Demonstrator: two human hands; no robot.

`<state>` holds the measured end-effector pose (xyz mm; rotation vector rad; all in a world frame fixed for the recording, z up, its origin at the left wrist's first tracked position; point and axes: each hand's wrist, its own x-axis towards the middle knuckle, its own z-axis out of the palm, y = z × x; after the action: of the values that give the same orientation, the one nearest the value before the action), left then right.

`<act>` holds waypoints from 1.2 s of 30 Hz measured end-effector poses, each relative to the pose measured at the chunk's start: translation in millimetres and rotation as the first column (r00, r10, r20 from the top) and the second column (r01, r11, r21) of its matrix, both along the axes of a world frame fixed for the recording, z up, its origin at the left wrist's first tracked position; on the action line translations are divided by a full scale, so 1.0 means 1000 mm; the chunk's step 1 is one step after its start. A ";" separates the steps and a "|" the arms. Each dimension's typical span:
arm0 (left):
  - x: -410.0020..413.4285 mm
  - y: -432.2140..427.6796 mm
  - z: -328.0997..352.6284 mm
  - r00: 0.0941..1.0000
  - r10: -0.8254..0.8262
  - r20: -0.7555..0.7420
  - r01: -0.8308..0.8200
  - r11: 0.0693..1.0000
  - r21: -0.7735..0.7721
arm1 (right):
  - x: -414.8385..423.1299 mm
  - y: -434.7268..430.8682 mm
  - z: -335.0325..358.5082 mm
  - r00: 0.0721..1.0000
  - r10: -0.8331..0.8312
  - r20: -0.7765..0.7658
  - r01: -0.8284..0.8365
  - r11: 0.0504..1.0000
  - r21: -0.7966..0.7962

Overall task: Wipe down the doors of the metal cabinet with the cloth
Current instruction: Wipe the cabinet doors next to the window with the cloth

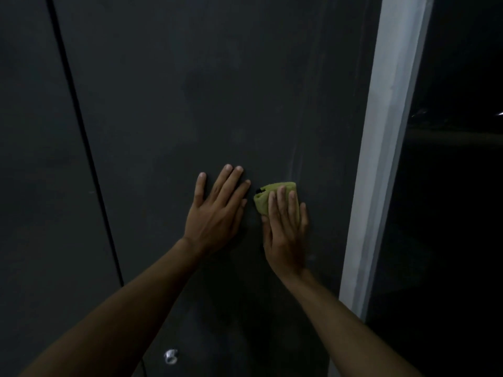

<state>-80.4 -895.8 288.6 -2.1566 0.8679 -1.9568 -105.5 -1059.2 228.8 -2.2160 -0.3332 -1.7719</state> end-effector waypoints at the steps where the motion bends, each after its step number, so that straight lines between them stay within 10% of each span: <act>1: 0.000 0.001 0.004 1.000 0.003 0.009 -0.003 1.000 0.005 | 0.000 0.002 0.012 1.000 -0.008 0.003 0.008 1.000 -0.010; 36: -0.005 0.002 0.145 0.999 -0.013 0.041 0.016 0.996 -0.087 | 0.001 0.003 0.141 0.995 0.068 0.067 -0.065 0.997 -0.035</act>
<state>-85.0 -894.0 433.4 -2.1547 0.8087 -2.0751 -104.6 -1055.8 369.9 -2.1442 -0.4486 -1.8219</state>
